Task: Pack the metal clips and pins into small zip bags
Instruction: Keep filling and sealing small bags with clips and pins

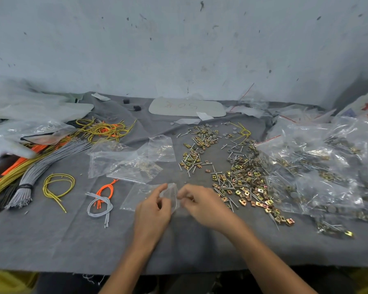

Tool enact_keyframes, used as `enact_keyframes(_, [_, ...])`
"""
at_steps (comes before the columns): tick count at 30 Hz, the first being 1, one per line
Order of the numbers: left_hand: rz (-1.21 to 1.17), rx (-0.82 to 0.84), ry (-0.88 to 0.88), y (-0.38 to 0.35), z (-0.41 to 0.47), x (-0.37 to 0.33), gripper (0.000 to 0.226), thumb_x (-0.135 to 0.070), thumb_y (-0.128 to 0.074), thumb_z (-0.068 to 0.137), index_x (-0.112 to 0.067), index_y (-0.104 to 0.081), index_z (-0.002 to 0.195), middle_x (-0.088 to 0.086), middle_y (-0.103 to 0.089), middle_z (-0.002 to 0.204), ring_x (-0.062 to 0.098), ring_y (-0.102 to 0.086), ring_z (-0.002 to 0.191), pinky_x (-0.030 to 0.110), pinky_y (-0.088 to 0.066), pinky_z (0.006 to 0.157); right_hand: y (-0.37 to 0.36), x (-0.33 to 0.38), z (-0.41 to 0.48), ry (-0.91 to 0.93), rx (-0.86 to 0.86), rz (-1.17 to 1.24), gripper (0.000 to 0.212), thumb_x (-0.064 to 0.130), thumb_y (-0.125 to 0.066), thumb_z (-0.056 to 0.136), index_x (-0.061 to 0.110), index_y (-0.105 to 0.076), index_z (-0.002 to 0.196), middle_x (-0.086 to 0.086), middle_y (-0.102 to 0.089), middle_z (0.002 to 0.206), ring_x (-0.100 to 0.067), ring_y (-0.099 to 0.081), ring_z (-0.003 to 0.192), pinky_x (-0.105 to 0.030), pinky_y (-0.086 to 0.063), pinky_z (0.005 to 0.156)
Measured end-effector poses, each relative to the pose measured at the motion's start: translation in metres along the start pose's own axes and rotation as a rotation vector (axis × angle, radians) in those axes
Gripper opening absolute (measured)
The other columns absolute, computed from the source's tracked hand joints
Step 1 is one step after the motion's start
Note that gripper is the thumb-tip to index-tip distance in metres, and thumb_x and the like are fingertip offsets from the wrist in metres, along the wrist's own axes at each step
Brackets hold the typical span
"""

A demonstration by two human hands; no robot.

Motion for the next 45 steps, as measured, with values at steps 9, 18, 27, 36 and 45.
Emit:
enact_keyframes(9, [0.018,-0.026,-0.018,0.003,-0.001,-0.006,0.043,-0.019,-0.05,0.084,-0.028,-0.073,0.119,-0.006,-0.042,0.049,0.014,-0.044,0.051,0.042,-0.047,0.064,0.038,-0.055,0.0,-0.029,0.192,-0.551,0.036,0.017,-0.055,0.094,0.036,-0.064,0.122,0.001,-0.055,0.125,-0.025,-0.047,0.122,-0.039,-0.045,0.1])
enact_keyframes(18, [-0.008,-0.006,-0.013,0.002,-0.001,-0.006,0.049,-0.024,-0.044,0.078,-0.033,-0.072,0.117,-0.006,-0.042,0.049,0.009,-0.042,0.048,0.037,-0.042,0.06,0.027,-0.061,0.005,-0.022,0.053,-0.542,0.019,0.03,-0.043,0.104,0.016,-0.054,0.11,-0.005,-0.052,0.122,-0.027,-0.047,0.114,-0.041,-0.041,0.096])
enact_keyframes(27, [0.001,0.002,-0.025,0.001,-0.001,-0.008,0.049,-0.023,-0.045,0.078,-0.031,-0.071,0.119,-0.004,-0.047,0.053,0.009,-0.047,0.051,0.032,-0.042,0.06,0.013,-0.028,0.001,0.014,0.002,-0.217,0.014,0.03,-0.04,0.103,0.025,-0.045,0.091,0.002,-0.058,0.089,-0.027,-0.054,0.085,-0.037,-0.038,0.072])
enact_keyframes(36, [0.02,0.021,-0.035,0.0,-0.002,-0.009,0.051,-0.026,-0.045,0.077,-0.026,-0.071,0.121,-0.014,-0.052,0.053,0.006,-0.047,0.052,0.038,-0.046,0.064,-0.014,0.026,0.015,0.109,-0.051,-0.41,0.02,0.022,-0.046,0.099,0.01,-0.062,0.102,-0.015,-0.068,0.108,-0.04,-0.061,0.102,-0.04,-0.041,0.075])
enact_keyframes(45, [-0.009,-0.029,-0.02,0.005,-0.005,-0.009,0.049,-0.026,-0.047,0.078,-0.028,-0.07,0.121,-0.012,-0.05,0.053,0.008,-0.047,0.053,0.041,-0.047,0.067,-0.012,0.027,0.01,0.087,-0.124,-0.281,0.015,0.023,-0.053,0.095,0.018,-0.068,0.094,-0.003,-0.07,0.098,-0.028,-0.061,0.1,-0.034,-0.038,0.073])
Point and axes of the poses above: each hand's wrist, its own z-axis towards the middle knuckle, its own y-axis out of the back of the hand, x = y × z, the point moved 6 cm from there along z, towards the middle knuckle
